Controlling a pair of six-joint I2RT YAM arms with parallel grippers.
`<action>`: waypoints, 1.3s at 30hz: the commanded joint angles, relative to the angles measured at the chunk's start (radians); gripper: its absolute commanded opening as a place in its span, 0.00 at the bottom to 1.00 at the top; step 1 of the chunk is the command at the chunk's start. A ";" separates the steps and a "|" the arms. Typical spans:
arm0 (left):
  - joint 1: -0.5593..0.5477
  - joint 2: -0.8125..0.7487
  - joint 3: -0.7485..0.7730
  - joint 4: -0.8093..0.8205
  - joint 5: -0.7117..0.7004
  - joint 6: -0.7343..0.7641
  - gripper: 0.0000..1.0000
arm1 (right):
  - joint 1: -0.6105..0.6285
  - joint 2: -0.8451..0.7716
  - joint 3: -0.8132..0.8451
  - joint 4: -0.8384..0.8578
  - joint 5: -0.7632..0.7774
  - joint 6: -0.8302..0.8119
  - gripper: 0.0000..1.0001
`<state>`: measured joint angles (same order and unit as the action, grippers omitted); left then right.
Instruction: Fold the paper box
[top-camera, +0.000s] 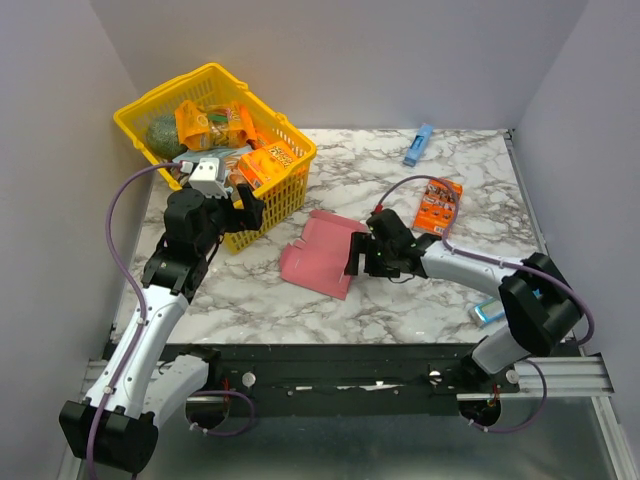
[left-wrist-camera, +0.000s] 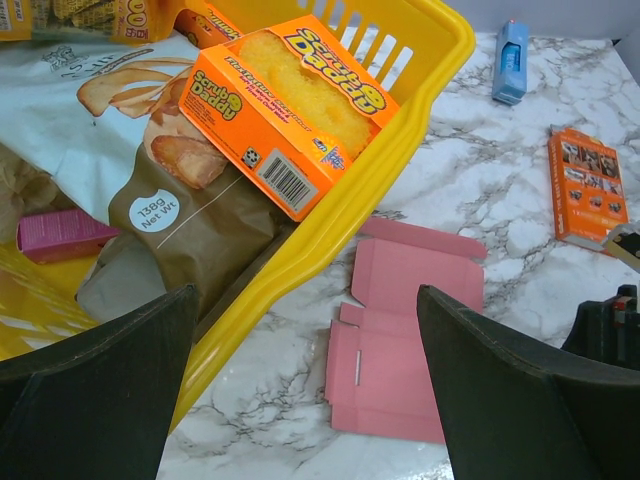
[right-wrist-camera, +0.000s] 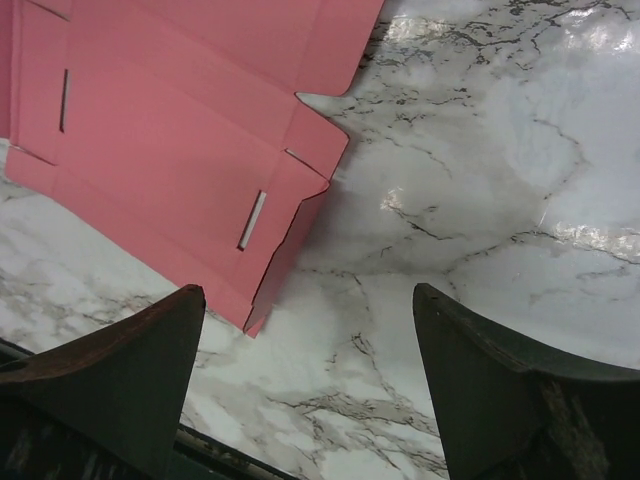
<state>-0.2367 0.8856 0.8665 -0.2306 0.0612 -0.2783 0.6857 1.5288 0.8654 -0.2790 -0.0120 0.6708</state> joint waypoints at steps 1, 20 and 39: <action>0.005 -0.004 -0.012 0.020 0.040 -0.007 0.99 | 0.005 0.065 0.052 0.011 0.040 0.026 0.88; 0.000 -0.014 -0.021 0.014 0.081 0.010 0.99 | 0.012 0.176 0.086 0.029 -0.086 0.068 0.45; -0.084 0.009 0.014 0.082 0.641 0.132 0.99 | 0.008 -0.136 0.213 -0.389 -0.079 -0.509 0.01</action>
<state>-0.2916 0.8761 0.8486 -0.1734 0.3939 -0.2070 0.6918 1.4578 1.0237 -0.5053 -0.0025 0.4049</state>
